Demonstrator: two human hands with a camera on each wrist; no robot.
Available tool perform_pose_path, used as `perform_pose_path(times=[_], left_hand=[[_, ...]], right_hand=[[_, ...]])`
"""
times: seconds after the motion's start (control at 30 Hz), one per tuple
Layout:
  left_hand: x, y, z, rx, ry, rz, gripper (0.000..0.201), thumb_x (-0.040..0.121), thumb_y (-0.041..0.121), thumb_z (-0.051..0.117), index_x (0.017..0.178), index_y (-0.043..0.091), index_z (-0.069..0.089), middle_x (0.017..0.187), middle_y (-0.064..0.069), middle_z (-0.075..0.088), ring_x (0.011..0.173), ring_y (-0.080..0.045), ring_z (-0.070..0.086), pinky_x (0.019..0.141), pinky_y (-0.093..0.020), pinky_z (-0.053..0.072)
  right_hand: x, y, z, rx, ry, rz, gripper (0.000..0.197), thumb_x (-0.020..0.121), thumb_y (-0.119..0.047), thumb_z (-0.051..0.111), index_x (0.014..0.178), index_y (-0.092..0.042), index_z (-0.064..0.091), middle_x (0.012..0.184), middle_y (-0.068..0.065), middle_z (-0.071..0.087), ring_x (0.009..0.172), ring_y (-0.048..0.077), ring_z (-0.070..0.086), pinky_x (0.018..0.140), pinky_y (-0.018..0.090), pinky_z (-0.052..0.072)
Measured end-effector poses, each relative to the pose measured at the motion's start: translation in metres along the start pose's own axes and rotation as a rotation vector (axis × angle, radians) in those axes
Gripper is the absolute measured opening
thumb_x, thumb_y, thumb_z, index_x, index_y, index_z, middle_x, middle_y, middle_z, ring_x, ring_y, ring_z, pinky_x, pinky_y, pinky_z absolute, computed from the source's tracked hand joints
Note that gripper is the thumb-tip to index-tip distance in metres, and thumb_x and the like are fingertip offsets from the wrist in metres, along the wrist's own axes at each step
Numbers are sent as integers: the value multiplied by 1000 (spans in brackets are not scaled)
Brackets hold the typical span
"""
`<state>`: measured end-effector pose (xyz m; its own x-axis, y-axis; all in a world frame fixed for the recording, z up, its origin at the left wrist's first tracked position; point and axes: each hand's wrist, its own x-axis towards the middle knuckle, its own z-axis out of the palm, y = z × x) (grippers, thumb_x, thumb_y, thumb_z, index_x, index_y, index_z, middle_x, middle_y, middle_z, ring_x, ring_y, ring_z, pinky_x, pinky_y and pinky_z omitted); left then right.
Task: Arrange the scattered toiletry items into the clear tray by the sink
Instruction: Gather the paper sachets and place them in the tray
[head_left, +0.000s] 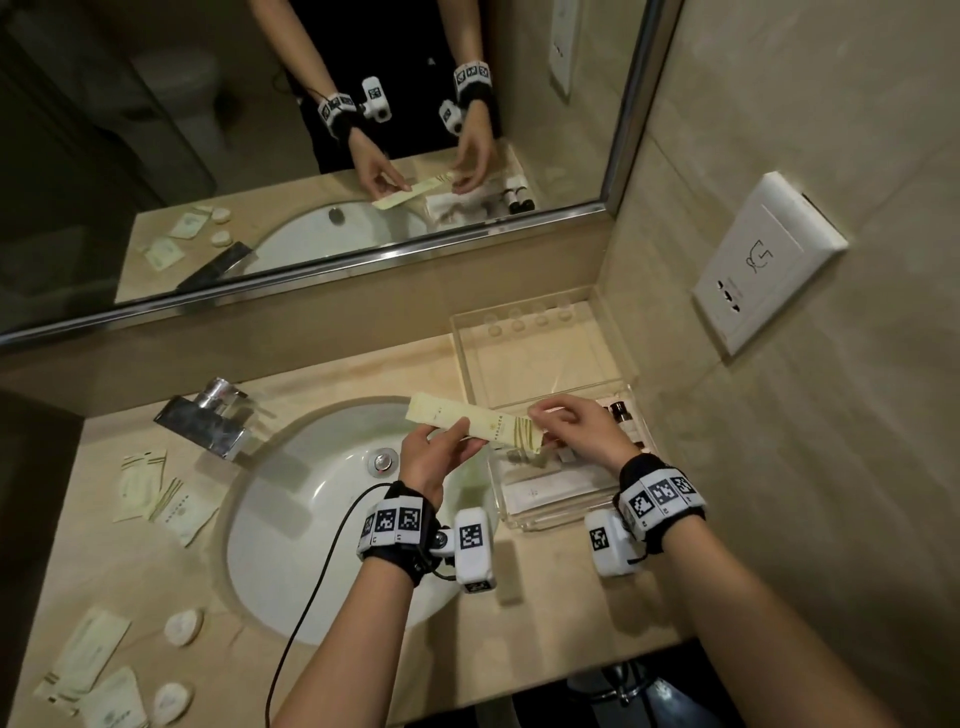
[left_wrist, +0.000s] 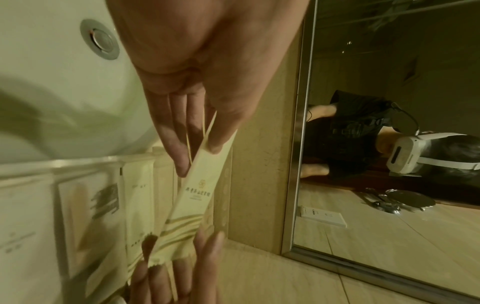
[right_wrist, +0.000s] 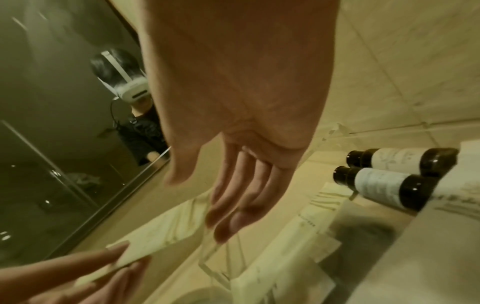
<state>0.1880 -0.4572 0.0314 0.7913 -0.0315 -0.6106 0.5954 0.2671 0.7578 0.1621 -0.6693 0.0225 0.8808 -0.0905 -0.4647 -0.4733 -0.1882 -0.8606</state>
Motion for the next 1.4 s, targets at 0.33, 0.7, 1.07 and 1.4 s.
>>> perform_pose_path(times=[0.33, 0.7, 1.07, 1.4], left_hand=[[7, -14, 11, 317, 60, 68, 19, 82, 9, 71, 96, 3, 59, 86, -15, 69, 72, -25, 66, 76, -33, 58], [26, -39, 11, 1120, -222, 458, 22, 91, 13, 56, 110, 13, 68, 122, -4, 63, 106, -24, 60, 95, -35, 48], [39, -53, 12, 1428, -341, 440, 38, 98, 22, 44, 135, 23, 52, 147, 4, 44, 129, -25, 43, 109, -36, 34], [39, -57, 13, 1614, -328, 368, 43, 98, 21, 40, 141, 24, 44, 154, 9, 32, 127, -31, 41, 104, -42, 41]], right_hand=[[-3, 11, -29, 258, 268, 77, 31, 95, -12, 60, 120, 6, 59, 95, 15, 71, 65, 12, 69, 52, 17, 55], [21, 22, -26, -242, 352, 265, 43, 92, -19, 65, 128, 3, 56, 116, 16, 67, 85, 21, 66, 70, 15, 50], [25, 25, -20, -613, 326, 192, 44, 94, -25, 60, 132, -3, 54, 137, 19, 46, 117, 34, 55, 100, 38, 44], [22, 28, -13, -658, 237, 153, 27, 95, -11, 55, 117, 1, 66, 119, 19, 67, 108, 32, 63, 96, 40, 51]])
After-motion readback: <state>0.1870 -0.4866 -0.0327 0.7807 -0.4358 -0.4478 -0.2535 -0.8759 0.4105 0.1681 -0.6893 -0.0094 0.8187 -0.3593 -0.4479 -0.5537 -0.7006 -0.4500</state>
